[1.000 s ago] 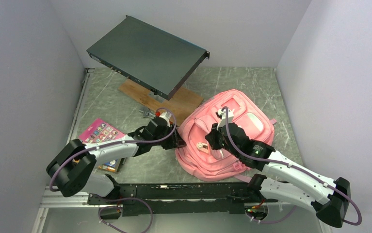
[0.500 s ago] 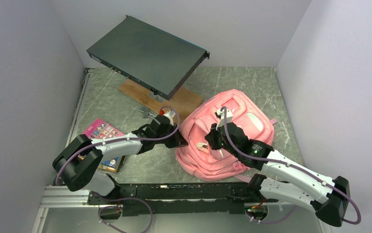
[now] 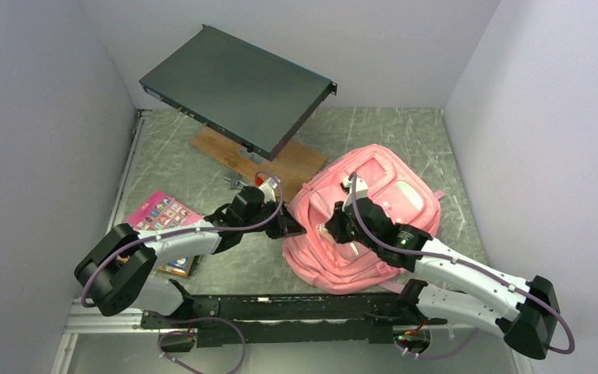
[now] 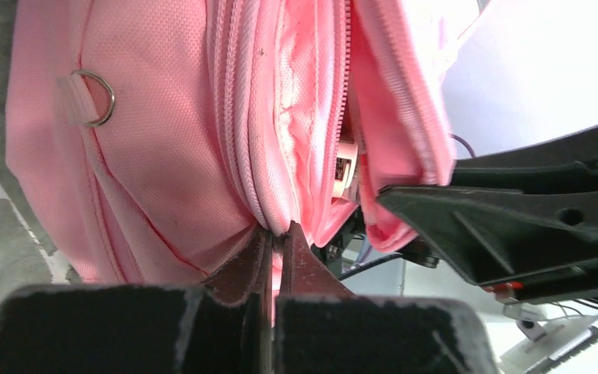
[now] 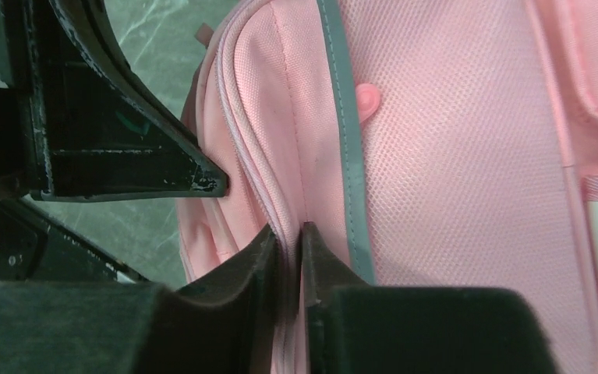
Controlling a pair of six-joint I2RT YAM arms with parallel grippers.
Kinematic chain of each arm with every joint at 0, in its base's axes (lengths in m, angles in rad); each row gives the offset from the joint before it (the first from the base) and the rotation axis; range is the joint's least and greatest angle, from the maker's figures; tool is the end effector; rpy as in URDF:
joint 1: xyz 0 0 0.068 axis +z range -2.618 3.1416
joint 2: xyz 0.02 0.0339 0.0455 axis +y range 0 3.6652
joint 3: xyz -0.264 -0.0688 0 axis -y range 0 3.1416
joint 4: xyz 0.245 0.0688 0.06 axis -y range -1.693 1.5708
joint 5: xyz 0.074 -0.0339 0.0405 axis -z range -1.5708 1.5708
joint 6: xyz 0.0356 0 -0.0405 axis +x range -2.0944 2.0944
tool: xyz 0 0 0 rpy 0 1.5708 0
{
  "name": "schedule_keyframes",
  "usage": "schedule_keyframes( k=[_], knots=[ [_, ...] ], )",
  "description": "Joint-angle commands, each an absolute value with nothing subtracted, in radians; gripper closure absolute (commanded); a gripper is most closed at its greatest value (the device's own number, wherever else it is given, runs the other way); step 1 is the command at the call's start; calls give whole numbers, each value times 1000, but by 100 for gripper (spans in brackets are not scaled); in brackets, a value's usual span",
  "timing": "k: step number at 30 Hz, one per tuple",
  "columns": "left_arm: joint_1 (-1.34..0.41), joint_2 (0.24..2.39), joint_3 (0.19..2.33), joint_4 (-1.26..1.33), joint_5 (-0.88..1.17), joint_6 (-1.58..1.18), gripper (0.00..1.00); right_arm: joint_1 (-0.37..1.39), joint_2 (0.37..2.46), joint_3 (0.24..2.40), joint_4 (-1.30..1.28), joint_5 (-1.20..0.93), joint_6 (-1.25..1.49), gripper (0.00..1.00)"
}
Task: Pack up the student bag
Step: Zip the student bag at the center of the board.
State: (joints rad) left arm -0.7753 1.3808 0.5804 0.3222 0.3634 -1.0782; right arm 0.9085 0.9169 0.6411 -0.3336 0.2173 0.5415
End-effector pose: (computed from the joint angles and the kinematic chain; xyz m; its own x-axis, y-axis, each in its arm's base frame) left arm 0.1905 -0.2044 0.1893 -0.9305 -0.2412 -0.2757 0.1264 0.4950 -0.8596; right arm 0.1295 0.1535 0.2518 -0.6425 -0.0054 -0.7663 -0.3853 0.8667 0.3169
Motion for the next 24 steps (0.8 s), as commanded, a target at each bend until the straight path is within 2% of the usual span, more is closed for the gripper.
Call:
schedule_keyframes(
  k=[1,5,10,12,18,21,24],
  knots=[
    [-786,1358,566,612,524,-1198,100,914,926,614,-273,109,603,78],
    [-787,1357,561,629,536,-1215,100,914,898,657,-324,109,576,59],
    [-787,1343,554,614,542,-1212,100,904,868,743,-379,109,529,41],
    [-787,1339,551,613,543,-1215,100,889,870,785,-374,116,518,36],
    [-788,1323,550,598,537,-1201,100,835,976,935,-341,176,420,33],
    [-788,1314,558,570,537,-1184,100,778,1070,1009,-339,148,349,39],
    [-788,1308,559,567,536,-1175,100,725,1165,1058,-318,50,257,41]
  ],
)
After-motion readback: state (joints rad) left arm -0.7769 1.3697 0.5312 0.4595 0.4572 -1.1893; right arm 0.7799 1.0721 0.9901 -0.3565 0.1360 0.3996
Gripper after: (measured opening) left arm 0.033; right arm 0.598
